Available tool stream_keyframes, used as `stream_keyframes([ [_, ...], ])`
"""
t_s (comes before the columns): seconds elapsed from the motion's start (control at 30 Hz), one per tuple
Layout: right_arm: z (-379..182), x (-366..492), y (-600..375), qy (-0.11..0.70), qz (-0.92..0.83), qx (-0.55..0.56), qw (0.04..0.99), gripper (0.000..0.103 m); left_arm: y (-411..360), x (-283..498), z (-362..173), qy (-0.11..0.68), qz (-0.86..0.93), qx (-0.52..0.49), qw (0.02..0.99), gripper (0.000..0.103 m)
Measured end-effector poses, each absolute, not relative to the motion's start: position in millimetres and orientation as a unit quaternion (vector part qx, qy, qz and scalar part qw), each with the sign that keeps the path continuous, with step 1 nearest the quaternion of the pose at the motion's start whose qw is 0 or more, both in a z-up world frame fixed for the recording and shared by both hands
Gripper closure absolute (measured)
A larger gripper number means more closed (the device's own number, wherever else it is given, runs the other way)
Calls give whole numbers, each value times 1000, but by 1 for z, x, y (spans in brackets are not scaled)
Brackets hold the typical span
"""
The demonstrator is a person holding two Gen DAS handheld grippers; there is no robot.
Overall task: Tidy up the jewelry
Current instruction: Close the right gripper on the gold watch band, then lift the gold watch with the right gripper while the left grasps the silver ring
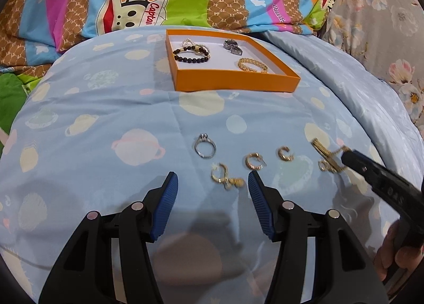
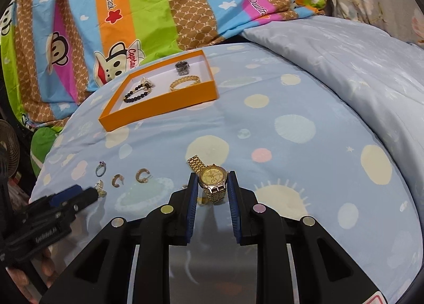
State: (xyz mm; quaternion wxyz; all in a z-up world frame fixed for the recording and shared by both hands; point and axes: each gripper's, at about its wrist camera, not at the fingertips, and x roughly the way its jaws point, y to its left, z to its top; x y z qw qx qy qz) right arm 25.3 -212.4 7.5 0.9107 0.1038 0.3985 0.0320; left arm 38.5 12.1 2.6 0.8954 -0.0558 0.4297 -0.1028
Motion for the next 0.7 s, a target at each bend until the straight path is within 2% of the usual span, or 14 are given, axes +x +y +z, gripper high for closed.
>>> stream_keyframes([
  [0.17, -3, 26, -219, 408, 32, 118, 905, 82, 8, 62, -1, 437, -91, -61, 893, 51],
  [0.23, -3, 26, -219, 407, 34, 122, 904, 82, 3, 66, -2, 432, -87, -50, 896, 58],
  [0.3, -4, 27, -219, 407, 36, 124, 904, 82, 1, 68, -3, 432, -85, -44, 897, 60],
  [0.37, -5, 27, -220, 407, 37, 127, 904, 82, 3, 69, -4, 432, -86, -46, 897, 65],
  [0.5, -4, 28, -220, 406, 39, 131, 904, 82, 8, 72, -4, 432, -78, -53, 897, 84],
  [0.7, -1, 24, -222, 397, 40, 136, 907, 82, 10, 72, -4, 432, -81, -54, 897, 84],
])
